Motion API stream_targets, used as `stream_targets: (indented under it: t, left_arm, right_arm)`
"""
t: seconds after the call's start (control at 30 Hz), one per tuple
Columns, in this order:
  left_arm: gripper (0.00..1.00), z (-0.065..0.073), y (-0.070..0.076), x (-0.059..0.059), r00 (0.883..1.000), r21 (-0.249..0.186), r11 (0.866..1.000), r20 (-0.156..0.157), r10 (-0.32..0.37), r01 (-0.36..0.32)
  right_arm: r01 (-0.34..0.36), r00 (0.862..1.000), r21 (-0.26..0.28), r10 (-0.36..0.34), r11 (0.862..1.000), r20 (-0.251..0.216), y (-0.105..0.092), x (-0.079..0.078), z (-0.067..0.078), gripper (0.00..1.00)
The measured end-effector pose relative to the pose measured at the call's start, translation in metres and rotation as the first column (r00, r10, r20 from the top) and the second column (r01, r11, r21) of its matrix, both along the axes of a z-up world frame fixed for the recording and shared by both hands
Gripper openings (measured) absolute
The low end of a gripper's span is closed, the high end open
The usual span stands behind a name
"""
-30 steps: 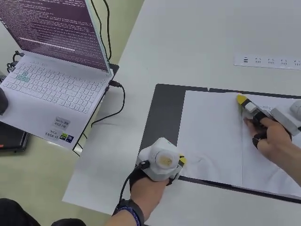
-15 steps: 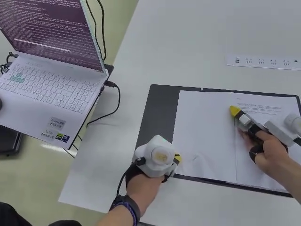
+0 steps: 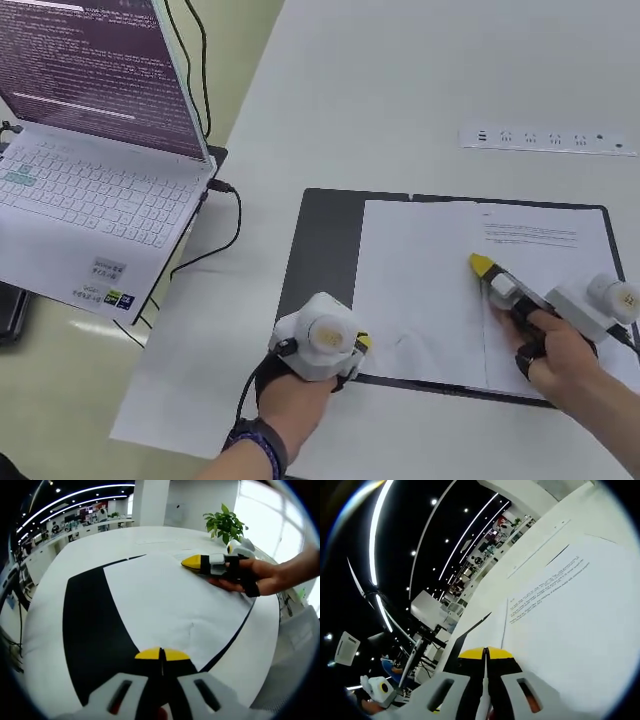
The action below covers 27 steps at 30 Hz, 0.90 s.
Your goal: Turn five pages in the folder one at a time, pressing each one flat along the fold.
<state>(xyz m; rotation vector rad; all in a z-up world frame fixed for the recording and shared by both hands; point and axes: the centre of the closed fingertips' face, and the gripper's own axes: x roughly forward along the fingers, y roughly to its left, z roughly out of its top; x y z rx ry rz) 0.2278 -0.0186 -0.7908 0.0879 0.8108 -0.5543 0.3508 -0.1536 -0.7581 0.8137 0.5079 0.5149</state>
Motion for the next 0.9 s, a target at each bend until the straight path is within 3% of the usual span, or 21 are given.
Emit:
stream_targets:
  t: [0.5,0.6,0.9]
  left_arm:
    - [0.00,-0.001,0.000,-0.001,1.000,0.009,1.000,-0.001,-0.006,0.006]
    - [0.00,-0.001,0.000,-0.001,1.000,0.011,1.000,-0.002,-0.001,0.001]
    - [0.00,-0.001,0.000,-0.002,1.000,0.009,1.000,-0.002,0.012,-0.012]
  right_arm:
    - [-0.014,1.000,-0.003,0.014,1.000,-0.011,-0.001,-0.042,-0.002,0.00]
    - [-0.020,1.000,-0.005,0.020,1.000,-0.018,-0.004,-0.042,-0.007,0.00]
    - [-0.050,0.998,-0.014,0.049,0.999,-0.037,-0.007,-0.074,-0.014,0.00]
